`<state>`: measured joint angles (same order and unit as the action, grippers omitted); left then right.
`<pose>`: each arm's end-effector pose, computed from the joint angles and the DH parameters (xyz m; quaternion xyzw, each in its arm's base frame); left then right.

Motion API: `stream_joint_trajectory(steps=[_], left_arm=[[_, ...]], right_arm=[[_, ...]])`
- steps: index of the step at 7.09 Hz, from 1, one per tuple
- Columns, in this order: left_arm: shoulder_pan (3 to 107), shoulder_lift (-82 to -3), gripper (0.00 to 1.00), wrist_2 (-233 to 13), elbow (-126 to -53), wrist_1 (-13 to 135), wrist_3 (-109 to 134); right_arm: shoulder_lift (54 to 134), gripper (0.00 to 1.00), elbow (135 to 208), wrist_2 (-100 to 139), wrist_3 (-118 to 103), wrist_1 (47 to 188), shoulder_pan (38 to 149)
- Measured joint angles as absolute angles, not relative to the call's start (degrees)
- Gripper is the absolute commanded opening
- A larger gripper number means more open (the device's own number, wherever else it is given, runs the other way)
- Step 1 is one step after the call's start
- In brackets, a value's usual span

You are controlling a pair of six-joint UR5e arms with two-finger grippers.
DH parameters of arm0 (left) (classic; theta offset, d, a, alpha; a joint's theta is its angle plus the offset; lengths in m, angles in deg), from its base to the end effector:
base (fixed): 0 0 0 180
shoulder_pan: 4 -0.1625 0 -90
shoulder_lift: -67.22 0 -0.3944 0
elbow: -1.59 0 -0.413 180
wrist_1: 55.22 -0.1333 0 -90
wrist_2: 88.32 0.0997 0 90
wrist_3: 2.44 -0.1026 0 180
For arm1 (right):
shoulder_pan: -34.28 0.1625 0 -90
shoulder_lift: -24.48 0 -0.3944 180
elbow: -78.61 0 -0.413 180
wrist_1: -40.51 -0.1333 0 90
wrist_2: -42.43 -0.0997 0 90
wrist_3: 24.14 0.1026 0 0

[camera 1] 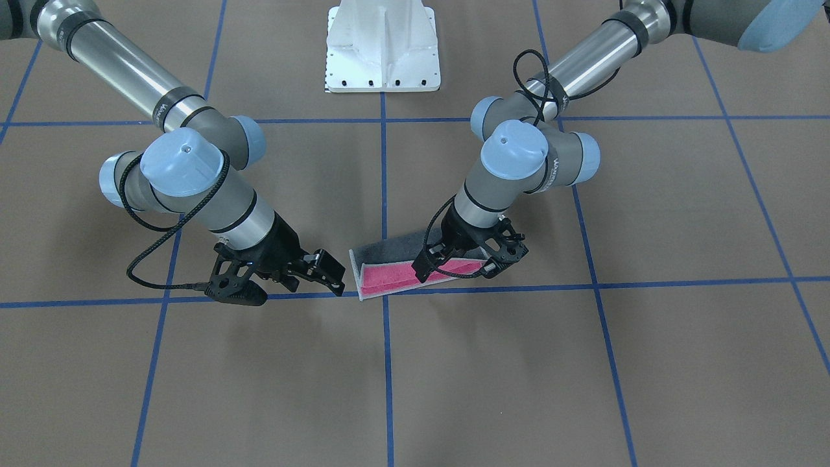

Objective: Fold towel twice with both arms
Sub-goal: 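Move the left gripper away while the right gripper reaches to the towel's end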

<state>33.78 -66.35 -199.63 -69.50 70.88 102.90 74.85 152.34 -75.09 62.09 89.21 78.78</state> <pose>0.5571 -0.5533 0.2356 -0.0598 0.5186 -0.2954 0.8002 -0.4787 -0.5909 0.2513 0.0290 -0.5562 0.1664 0.8137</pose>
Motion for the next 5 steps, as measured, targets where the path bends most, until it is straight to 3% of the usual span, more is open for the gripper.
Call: stream_joint_trajectory(steps=[5], left_arm=[[33.8, -72.8, 1.00, -198.6, -61.7, 74.3, 104.5]], right_arm=[[75.3, 0.99, 152.4, -77.1, 60.9, 89.2, 80.3]])
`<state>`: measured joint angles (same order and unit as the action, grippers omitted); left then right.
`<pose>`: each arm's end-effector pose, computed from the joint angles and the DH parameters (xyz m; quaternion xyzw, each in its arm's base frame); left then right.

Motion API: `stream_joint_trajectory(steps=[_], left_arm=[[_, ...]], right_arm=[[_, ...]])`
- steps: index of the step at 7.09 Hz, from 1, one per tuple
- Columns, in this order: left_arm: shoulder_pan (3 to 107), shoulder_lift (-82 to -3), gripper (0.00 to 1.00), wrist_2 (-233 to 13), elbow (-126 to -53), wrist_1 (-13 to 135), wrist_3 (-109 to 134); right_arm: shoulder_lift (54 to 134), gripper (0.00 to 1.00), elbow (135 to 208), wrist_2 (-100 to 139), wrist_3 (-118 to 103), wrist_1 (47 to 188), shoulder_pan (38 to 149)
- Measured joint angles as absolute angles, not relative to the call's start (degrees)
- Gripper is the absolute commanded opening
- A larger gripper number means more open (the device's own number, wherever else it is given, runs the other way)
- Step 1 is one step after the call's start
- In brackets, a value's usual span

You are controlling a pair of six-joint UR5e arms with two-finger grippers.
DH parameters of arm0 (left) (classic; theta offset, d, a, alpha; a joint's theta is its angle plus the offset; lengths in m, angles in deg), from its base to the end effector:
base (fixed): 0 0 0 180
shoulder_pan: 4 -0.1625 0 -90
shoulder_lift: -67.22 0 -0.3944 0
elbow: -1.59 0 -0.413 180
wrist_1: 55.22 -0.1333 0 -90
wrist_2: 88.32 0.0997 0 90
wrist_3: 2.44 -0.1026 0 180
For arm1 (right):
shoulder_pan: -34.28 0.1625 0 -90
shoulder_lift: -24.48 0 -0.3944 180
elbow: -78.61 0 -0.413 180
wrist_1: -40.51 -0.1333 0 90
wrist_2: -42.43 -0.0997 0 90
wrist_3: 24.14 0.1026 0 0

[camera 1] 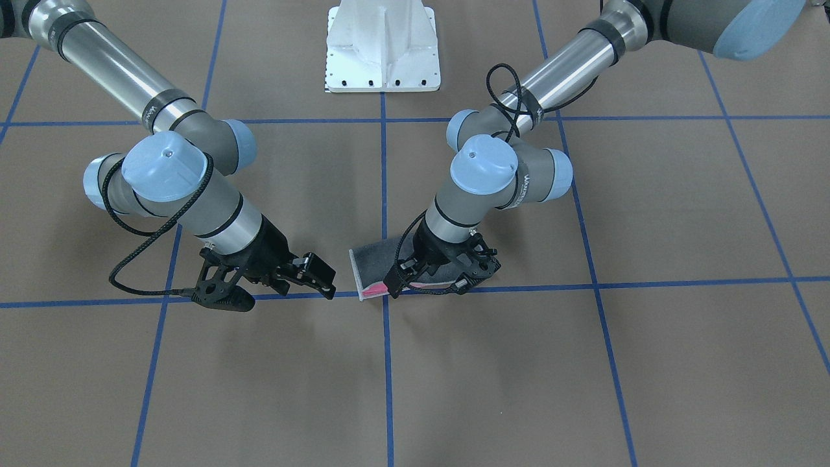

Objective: Fold towel twice with both arms
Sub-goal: 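Move the left gripper away while the right gripper reaches to the towel's end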

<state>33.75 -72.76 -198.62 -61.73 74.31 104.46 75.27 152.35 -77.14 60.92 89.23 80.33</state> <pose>0.5826 -0.5747 0.2080 -0.0551 0.5318 -0.3040 0.7885 -0.4633 -0.5997 0.2561 0.0262 -0.5570 0.1605 0.8144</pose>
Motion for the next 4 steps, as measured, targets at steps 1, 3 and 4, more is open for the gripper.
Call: stream_joint_trajectory(steps=[1, 3, 4], left_arm=[[34.0, -73.0, 1.00, -198.4, -61.5, 74.4, 104.4], [34.7, -73.3, 1.00, -198.4, -61.4, 74.4, 104.2], [35.9, -73.3, 1.00, -198.6, -61.4, 74.3, 103.5]], right_arm=[[75.4, 0.99, 152.4, -77.5, 60.8, 89.2, 80.5], [75.6, 0.99, 152.5, -78.0, 60.8, 89.2, 80.5], [75.7, 0.99, 152.7, -78.0, 61.2, 89.3, 80.0]])
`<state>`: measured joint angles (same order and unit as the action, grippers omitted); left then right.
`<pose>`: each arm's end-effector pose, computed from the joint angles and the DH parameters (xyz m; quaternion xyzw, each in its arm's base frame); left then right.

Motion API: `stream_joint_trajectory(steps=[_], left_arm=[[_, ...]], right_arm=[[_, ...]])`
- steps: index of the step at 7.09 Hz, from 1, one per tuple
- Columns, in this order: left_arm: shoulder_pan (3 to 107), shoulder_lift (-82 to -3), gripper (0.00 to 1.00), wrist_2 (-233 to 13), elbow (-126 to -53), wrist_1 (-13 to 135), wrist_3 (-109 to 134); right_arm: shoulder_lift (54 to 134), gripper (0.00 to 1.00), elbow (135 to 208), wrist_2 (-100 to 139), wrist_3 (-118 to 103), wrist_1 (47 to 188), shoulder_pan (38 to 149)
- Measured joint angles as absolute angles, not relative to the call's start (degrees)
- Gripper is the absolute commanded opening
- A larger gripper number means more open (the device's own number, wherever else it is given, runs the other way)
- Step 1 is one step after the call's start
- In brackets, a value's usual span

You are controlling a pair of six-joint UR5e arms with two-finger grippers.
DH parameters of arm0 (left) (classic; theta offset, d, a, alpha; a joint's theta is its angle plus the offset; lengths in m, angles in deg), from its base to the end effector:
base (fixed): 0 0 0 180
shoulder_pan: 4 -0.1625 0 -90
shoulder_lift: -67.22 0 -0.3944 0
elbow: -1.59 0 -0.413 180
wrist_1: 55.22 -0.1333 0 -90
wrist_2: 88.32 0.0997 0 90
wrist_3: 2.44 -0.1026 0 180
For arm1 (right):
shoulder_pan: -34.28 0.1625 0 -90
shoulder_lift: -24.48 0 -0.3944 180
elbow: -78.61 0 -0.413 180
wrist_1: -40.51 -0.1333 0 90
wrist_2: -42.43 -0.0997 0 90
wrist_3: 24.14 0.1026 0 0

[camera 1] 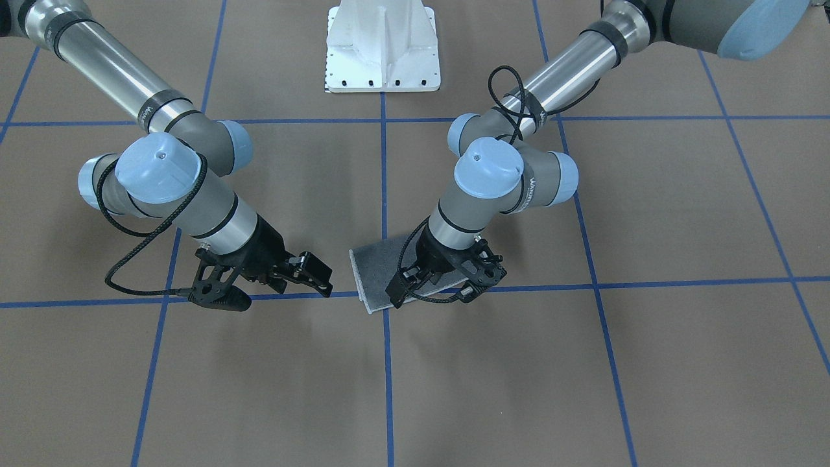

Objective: Fold towel twice with both arms
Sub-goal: 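Move the left gripper away while the right gripper reaches to the towel's end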

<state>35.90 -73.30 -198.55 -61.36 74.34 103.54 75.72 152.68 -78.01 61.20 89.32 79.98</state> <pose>0.5619 -0.5974 0.2036 -0.0398 0.5345 -0.3121 0.7844 -0.4661 -0.5941 0.2589 0.0162 -0.5576 0.1565 0.8151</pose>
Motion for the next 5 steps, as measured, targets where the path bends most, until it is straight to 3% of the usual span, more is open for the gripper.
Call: stream_joint_trajectory(steps=[5], left_arm=[[40.8, -72.9, 1.00, -204.0, -61.8, 74.2, 100.7]], right_arm=[[73.8, 0.96, 153.0, -72.7, 63.0, 93.7, 71.4]])
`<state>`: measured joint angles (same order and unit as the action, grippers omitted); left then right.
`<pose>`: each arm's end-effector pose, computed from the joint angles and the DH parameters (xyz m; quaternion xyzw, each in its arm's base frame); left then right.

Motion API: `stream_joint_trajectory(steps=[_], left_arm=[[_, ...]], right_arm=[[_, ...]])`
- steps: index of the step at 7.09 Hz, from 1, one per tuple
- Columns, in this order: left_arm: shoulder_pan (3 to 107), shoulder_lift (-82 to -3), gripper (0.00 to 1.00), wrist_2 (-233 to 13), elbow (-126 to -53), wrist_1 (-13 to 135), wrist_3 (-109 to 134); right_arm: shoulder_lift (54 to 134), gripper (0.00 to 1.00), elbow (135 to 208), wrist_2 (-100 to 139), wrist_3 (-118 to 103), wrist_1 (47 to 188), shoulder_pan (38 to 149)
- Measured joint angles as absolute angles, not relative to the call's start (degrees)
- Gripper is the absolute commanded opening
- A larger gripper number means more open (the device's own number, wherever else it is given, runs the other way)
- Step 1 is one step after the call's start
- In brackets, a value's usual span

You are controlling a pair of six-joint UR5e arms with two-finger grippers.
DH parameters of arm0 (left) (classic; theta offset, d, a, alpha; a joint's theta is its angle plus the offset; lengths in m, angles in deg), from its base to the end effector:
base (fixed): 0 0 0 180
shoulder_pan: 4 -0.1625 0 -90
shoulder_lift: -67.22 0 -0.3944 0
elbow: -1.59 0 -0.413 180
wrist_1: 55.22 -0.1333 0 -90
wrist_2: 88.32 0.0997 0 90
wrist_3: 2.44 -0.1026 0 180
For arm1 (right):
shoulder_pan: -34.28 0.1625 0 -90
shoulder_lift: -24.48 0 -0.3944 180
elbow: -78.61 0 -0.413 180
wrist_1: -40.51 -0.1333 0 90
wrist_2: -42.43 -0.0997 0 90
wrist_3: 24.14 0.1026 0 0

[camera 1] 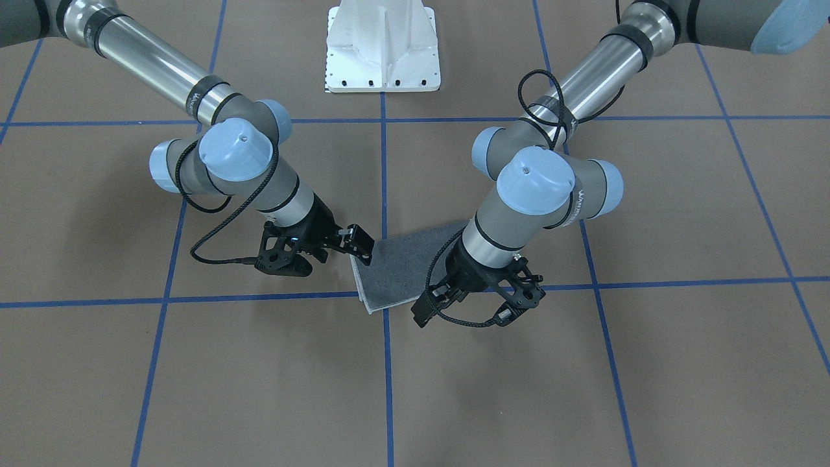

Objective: Fold towel twice with both arms
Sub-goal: 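Move the left gripper away while the right gripper reaches to the towel's end, then grasp the corner of the folded towel with the right gripper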

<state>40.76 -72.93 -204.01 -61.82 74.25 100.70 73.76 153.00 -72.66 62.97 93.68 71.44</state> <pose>0.5119 -0.6327 0.2032 -0.0435 0.5420 -0.3006 0.7836 -0.5516 -0.5307 0.2419 -0.0030 -0.5357 0.1398 0.8327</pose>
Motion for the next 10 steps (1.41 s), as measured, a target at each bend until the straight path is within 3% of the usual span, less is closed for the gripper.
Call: stream_joint_trajectory(steps=[3, 8, 9, 10], left_arm=[[41.0, -72.8, 1.00, -204.4, -61.9, 74.2, 100.4], [40.9, -72.1, 1.00, -204.3, -61.7, 74.3, 99.8], [40.9, -72.1, 1.00, -204.3, -61.7, 74.3, 99.7], [40.9, -72.0, 1.00, -204.3, -61.7, 74.3, 99.7]], right_arm=[[72.7, 0.88, 152.7, -71.4, 60.1, 98.2, 69.4], [72.5, 0.51, 152.4, -71.3, 59.2, 98.5, 69.5], [72.6, 0.31, 152.3, -71.3, 59.2, 98.5, 69.5], [72.6, 0.01, 152.3, -71.3, 59.3, 98.5, 69.5]])
